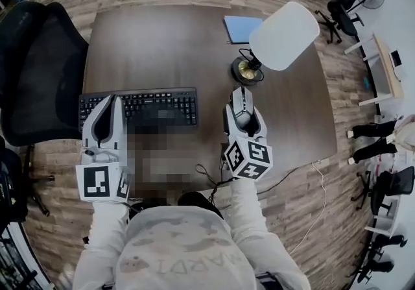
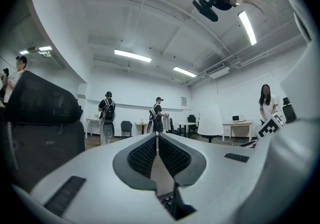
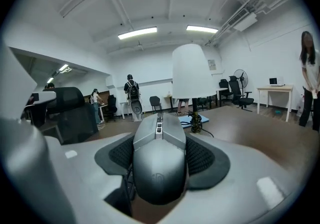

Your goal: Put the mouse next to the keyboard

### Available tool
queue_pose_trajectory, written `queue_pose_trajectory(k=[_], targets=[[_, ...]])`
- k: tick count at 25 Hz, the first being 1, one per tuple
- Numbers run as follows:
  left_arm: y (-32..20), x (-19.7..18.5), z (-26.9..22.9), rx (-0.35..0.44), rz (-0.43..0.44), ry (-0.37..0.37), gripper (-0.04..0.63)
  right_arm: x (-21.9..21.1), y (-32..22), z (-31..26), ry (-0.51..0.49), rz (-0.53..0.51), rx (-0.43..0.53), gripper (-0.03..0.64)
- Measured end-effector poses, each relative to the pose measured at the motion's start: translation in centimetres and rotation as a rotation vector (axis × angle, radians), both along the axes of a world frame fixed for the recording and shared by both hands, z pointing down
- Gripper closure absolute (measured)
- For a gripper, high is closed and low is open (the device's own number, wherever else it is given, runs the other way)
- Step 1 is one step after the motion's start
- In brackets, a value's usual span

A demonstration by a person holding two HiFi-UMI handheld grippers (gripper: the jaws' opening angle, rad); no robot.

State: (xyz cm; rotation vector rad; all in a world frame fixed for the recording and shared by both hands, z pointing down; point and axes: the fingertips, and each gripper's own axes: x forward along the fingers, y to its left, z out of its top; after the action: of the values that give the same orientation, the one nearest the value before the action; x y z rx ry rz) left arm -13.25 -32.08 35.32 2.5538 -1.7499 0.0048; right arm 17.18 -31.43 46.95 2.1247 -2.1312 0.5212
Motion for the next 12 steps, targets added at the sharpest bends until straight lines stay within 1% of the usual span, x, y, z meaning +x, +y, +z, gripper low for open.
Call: queue_pose_trajectory(k=[6, 12], targets=[[-1.2, -0.9, 1.4, -0.037, -0.004, 0.000, 0.577, -0.9, -1.6, 4.0, -0.016, -0.009, -0.085, 0.310], [-2.1, -2.0, 2.8, -0.061, -0.007, 0.002, 0.577, -2.0, -3.0, 8.0, 0.008, -0.033, -0.169, 0.310]])
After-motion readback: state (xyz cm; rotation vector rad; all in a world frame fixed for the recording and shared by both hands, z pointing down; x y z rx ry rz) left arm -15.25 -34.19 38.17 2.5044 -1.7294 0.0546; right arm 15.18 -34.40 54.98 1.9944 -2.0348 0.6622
